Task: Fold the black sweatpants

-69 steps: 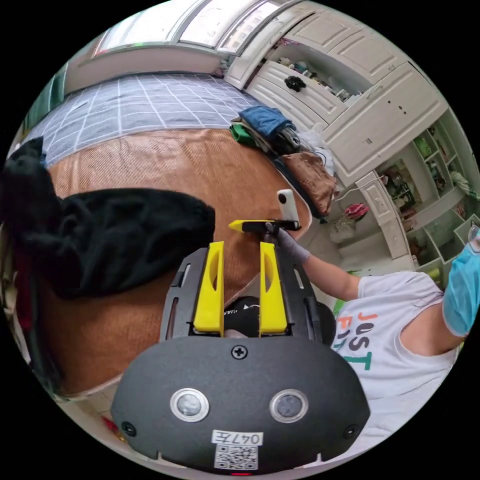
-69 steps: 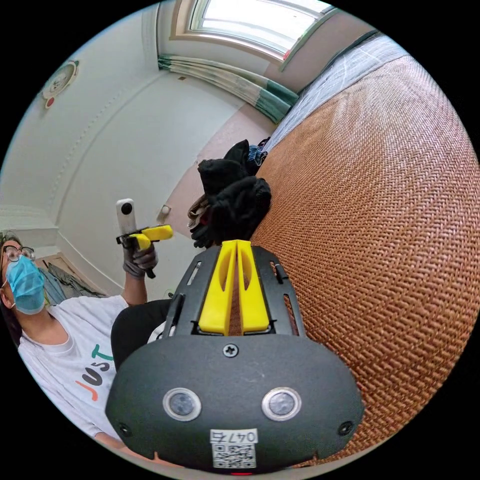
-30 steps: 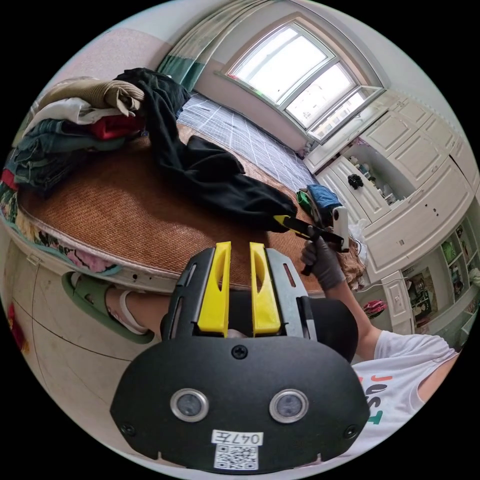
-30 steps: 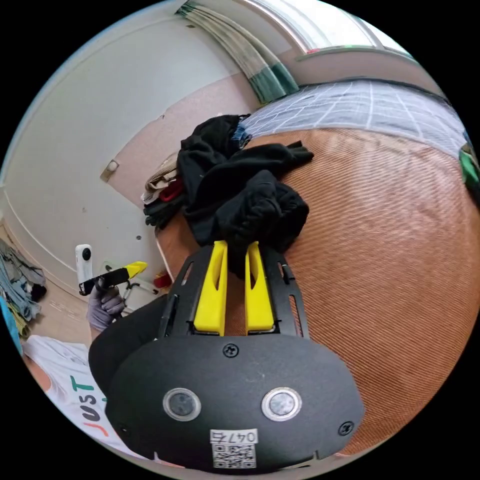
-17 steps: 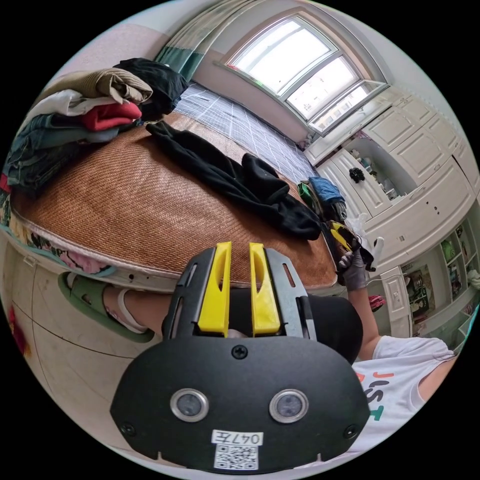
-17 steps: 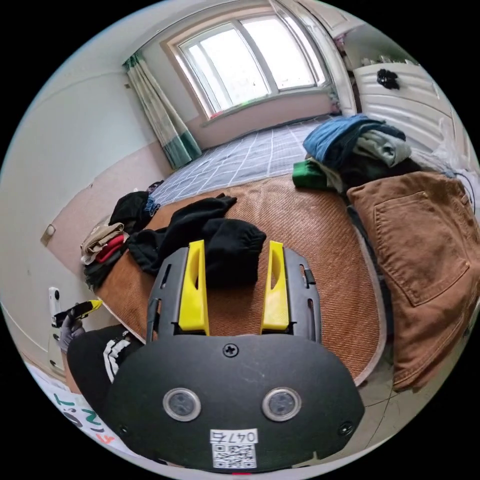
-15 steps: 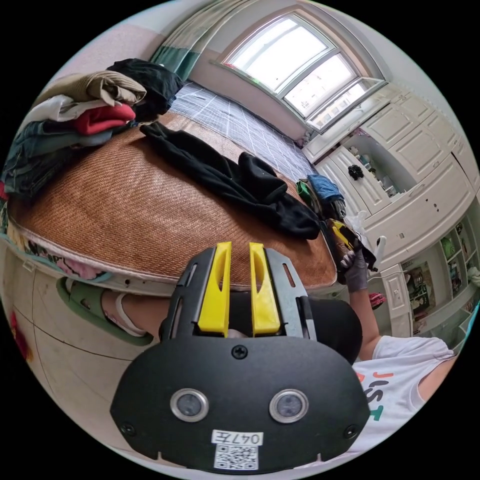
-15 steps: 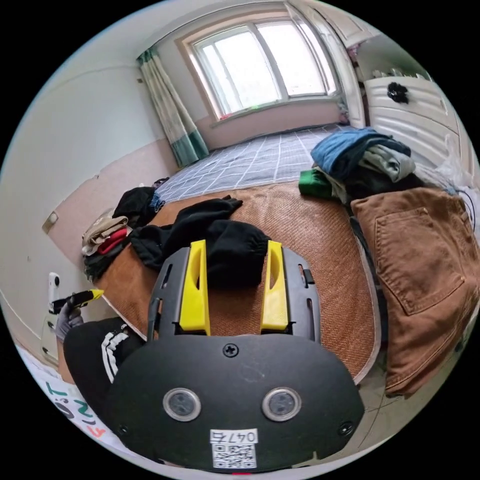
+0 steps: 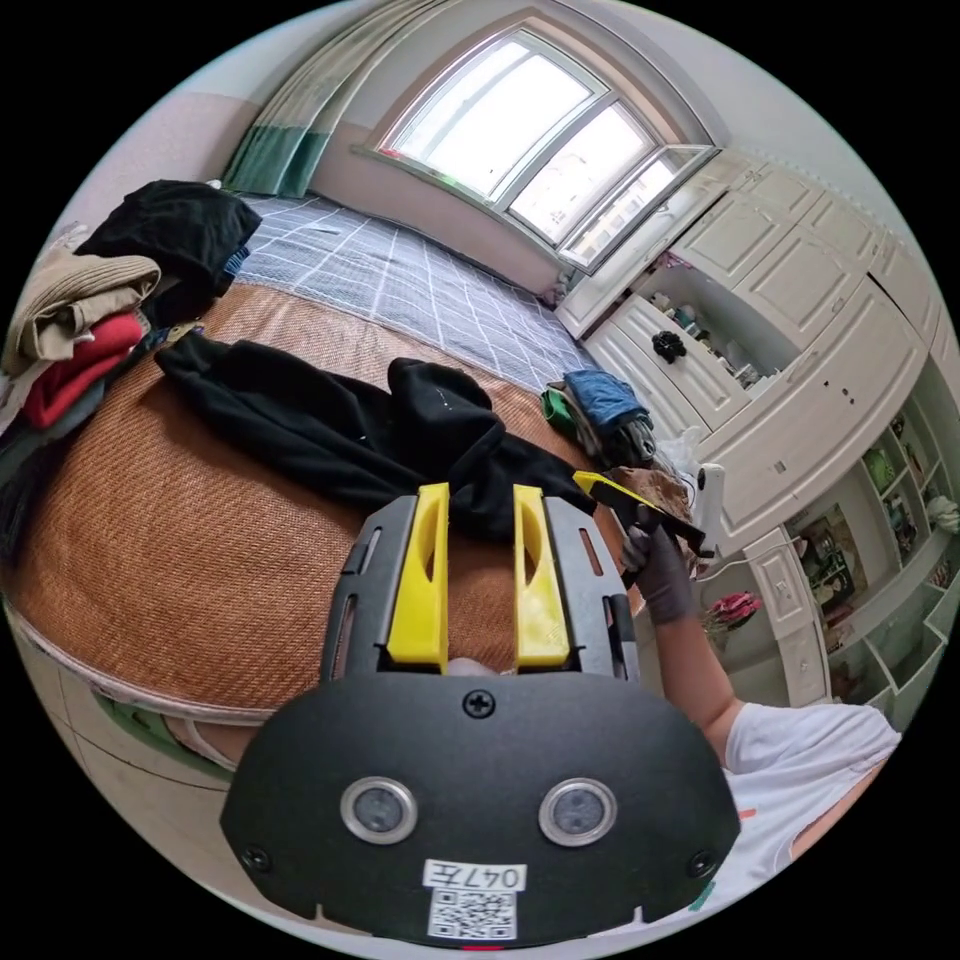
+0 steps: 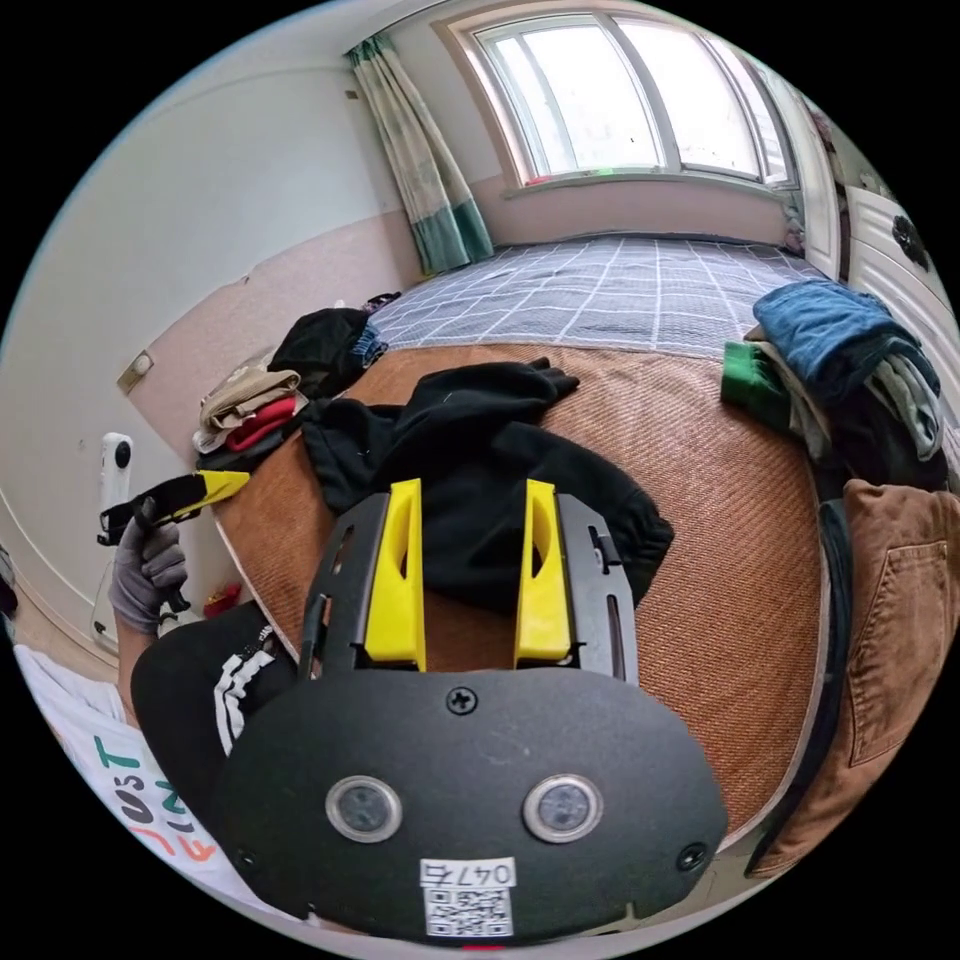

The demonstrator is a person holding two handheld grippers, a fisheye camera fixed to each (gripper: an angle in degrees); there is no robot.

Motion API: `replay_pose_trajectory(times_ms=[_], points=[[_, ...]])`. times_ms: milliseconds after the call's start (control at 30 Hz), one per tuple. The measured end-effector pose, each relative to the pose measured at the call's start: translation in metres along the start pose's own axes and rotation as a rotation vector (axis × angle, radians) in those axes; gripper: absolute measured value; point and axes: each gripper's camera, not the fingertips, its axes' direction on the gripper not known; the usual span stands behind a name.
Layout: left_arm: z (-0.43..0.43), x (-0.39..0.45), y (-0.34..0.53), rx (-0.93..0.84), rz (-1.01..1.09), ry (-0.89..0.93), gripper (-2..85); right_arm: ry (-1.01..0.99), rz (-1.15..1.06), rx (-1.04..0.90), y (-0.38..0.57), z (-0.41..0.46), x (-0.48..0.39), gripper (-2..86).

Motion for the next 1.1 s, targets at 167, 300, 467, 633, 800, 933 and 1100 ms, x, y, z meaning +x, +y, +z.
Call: replay_pose_trajectory(times_ms=[167,300,467,633,800,933,1100], points=[[0.007,-0.003,0.031,0.099,-0.044,-0.028,8.4,-0.067,0.035,0.017,-0.033,0.006,0.034,10.9],[0.002,-0.007,0.043,0.116,-0.076,-0.053,8.6,-0.096,0.040,0.021,-0.070,0.040,0.043,10.4],[-0.004,-0.002,0.057,0.157,-0.081,-0.088,9.0,0.036,0.203,-0.137,-0.121,0.123,0.078,12.1],[-0.007,0.021,0.062,0.180,-0.019,-0.112,11.0,-0.243,0.289,-0.100,-0.134,0.151,0.072,1.8],[-0.036,0.041,0.079,0.336,-0.019,-0.186,11.4,-0.597,-0.279,-0.025,-0.151,0.120,-0.068,4.7],[-0.042,0.047,0.085,0.336,-0.043,-0.205,11.3,-0.781,-0.450,-0.105,-0.144,0.104,-0.103,13.7],[-0.040,0.052,0.080,0.310,-0.080,-0.201,11.3,-0.404,-0.230,0.038,-0.136,0.053,-0.013,10.5]])
